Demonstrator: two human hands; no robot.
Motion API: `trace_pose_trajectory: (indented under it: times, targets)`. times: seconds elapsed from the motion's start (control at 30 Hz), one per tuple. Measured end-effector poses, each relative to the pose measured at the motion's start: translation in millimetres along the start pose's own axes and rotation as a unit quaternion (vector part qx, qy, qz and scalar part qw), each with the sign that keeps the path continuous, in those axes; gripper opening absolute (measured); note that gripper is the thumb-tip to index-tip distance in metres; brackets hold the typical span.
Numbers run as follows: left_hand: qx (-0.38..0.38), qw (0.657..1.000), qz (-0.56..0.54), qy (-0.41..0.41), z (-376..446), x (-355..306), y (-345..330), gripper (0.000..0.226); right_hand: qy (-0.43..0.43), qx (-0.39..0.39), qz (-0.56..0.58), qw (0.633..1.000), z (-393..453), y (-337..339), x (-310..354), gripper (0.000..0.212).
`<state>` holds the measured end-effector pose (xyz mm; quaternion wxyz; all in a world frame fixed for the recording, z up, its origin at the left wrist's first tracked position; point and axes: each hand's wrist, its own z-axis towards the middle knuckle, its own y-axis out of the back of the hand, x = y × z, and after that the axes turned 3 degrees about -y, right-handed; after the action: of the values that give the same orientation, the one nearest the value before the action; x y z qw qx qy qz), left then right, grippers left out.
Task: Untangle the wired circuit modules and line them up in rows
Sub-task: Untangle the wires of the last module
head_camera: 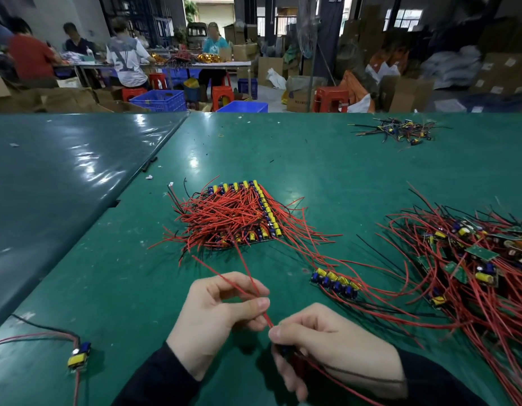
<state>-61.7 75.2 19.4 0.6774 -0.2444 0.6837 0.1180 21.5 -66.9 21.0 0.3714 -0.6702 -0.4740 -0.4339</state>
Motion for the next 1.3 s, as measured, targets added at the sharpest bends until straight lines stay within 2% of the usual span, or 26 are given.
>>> trace_pose_trajectory:
  times: [0.1, 0.13, 0.2, 0.3, 0.4, 0.6, 0.67, 0.8, 0.87, 1.0, 1.1, 1.2, 1.3]
  targets:
    - [0.059, 0.997, -0.036, 0.046, -1.2, -6.5, 5.2, 0.02, -0.007, -0.002, -0.021, 1.0, 1.0, -1.4, -1.1, 0.019]
    - [0.068, 0.995, -0.047, 0.049, -1.1, -7.7, 6.2, 0.021, -0.002, -0.009, -0.024, 1.0, 1.5, -1.7, -2.0, 0.022]
    - [0.067, 0.995, -0.061, 0.051, -1.1, -8.8, 5.2, 0.017, 0.021, -0.019, -0.029, 0.999, 2.7, -1.6, -3.0, 0.023]
    - [0.056, 0.994, -0.066, 0.06, -1.6, -7.3, 3.4, 0.014, 0.048, -0.017, -0.018, 0.999, 2.1, -1.8, -0.7, 0.013]
    - [0.075, 0.993, -0.063, 0.06, -2.6, -7.1, 1.3, 0.012, 0.055, 0.0, 0.016, 0.998, 1.8, -1.1, 0.6, 0.027]
    - [0.109, 0.989, -0.067, 0.073, -1.6, -8.5, 9.0, 0.012, 0.082, 0.026, 0.089, 0.992, 0.2, 6.1, 4.5, 0.027]
    - [0.097, 0.986, -0.103, 0.093, -2.8, -9.9, 6.4, 0.005, 0.081, 0.029, 0.09, 0.992, -1.1, 6.4, 5.4, 0.03]
    - [0.013, 0.978, -0.178, 0.112, 0.5, -10.5, 6.8, 0.012, 0.1, 0.005, 0.021, 0.995, -2.4, 5.8, 6.8, 0.032]
    - [-0.025, 0.986, -0.155, 0.062, 2.6, -10.1, 9.1, 0.012, 0.096, -0.015, -0.013, 0.995, -2.6, 5.9, 6.9, 0.031]
    - [-0.047, 0.993, -0.009, -0.104, 3.8, -7.4, 7.8, 0.012, 0.056, -0.046, -0.042, 0.996, -3.1, 5.6, 6.4, 0.039]
    - [-0.078, 0.965, 0.109, -0.225, 0.5, 2.1, 2.7, 0.011, 0.015, -0.086, -0.068, 0.994, -2.2, 5.1, 4.7, 0.042]
    - [-0.054, 0.923, 0.206, -0.32, -7.2, 7.9, -3.8, 0.009, -0.007, -0.128, -0.1, 0.987, -1.3, 5.6, 2.7, 0.044]
    - [-0.081, 0.917, 0.224, -0.32, -3.5, 7.6, 0.0, 0.014, -0.009, -0.124, -0.109, 0.986, -2.4, 5.6, 2.9, 0.042]
